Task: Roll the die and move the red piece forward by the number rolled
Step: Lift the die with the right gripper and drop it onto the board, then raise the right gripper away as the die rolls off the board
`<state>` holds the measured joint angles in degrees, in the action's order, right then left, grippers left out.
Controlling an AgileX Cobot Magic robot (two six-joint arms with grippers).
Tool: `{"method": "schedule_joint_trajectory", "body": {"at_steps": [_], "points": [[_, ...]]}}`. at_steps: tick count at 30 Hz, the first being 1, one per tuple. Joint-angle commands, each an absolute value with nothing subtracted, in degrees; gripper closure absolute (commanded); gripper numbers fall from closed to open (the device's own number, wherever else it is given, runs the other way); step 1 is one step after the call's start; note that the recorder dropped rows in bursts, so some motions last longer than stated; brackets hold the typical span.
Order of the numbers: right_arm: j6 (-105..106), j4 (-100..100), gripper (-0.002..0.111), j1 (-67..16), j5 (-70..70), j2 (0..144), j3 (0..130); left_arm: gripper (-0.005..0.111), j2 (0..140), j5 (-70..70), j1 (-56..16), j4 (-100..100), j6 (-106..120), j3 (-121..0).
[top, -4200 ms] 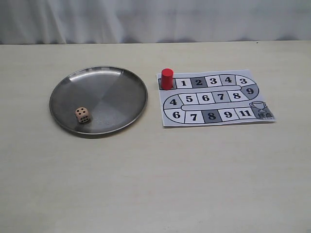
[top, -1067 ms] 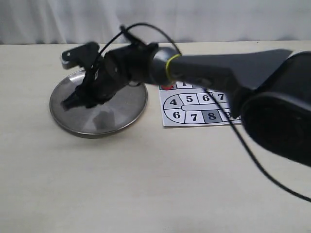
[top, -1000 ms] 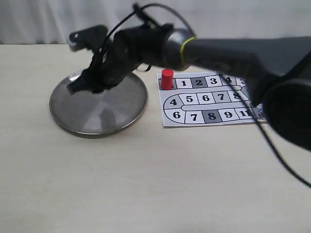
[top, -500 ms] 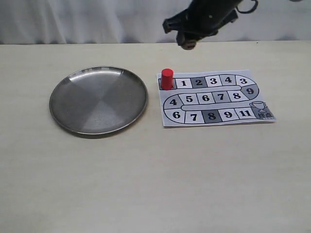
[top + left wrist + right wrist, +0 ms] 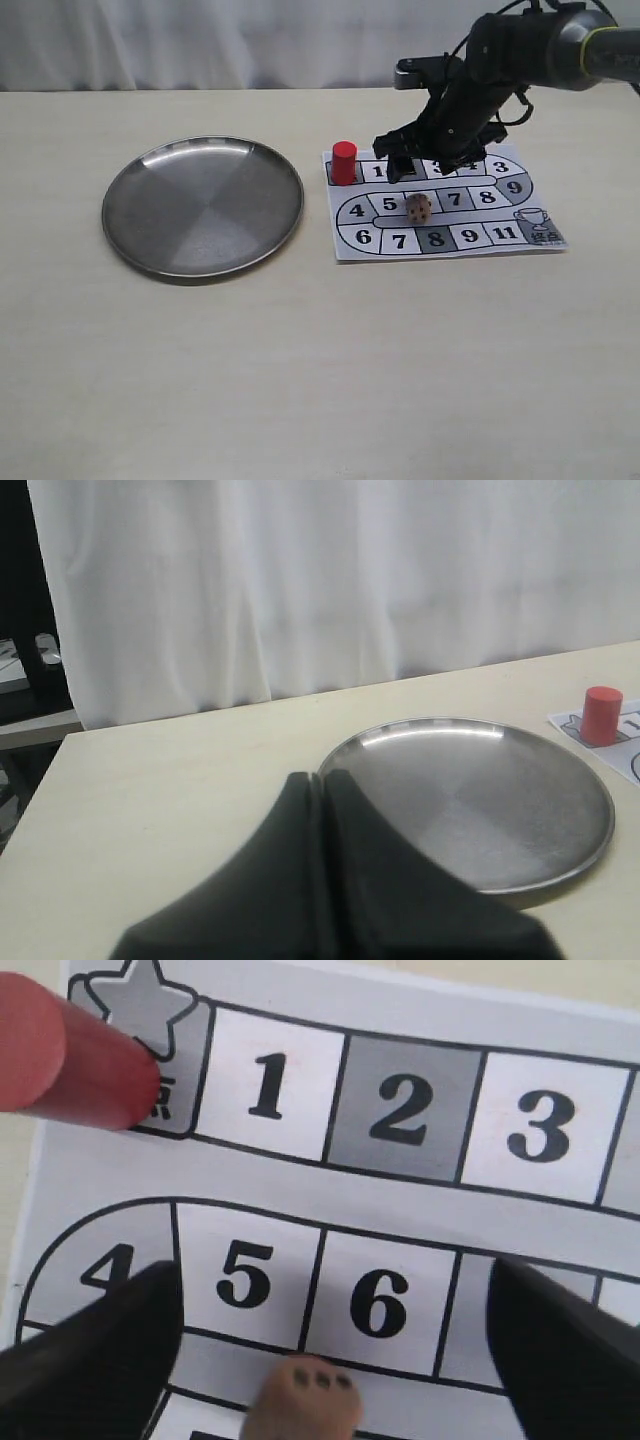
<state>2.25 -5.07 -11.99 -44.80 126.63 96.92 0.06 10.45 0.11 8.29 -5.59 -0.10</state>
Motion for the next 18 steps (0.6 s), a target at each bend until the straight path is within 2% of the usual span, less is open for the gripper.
{"method": "schedule_joint_trajectory", "body": {"at_steps": [1,3,6,16,18], "points": [[2.11,-3.82,0.025,-11.82,-45.52,122.64,98.53,0.107,0.00,9.95,-0.03,8.29,-5.64,0.00],[2.11,-3.82,0.028,-11.82,-45.27,120.82,98.53,0.107,0.00,9.95,-0.03,8.29,-5.64,0.00],[2.11,-2.77,0.039,-11.82,-45.38,117.92,98.53,0.107,0.00,9.95,-0.03,8.29,-5.64,0.00],[1.47,2.58,0.102,-11.82,-52.29,110.27,98.53,0.107,0.00,9.95,-0.03,8.29,-5.64,0.00],[0.00,4.01,0.104,-11.82,-53.20,109.14,98.25,0.107,0.00,9.95,-0.03,8.29,-5.64,0.00]]}}
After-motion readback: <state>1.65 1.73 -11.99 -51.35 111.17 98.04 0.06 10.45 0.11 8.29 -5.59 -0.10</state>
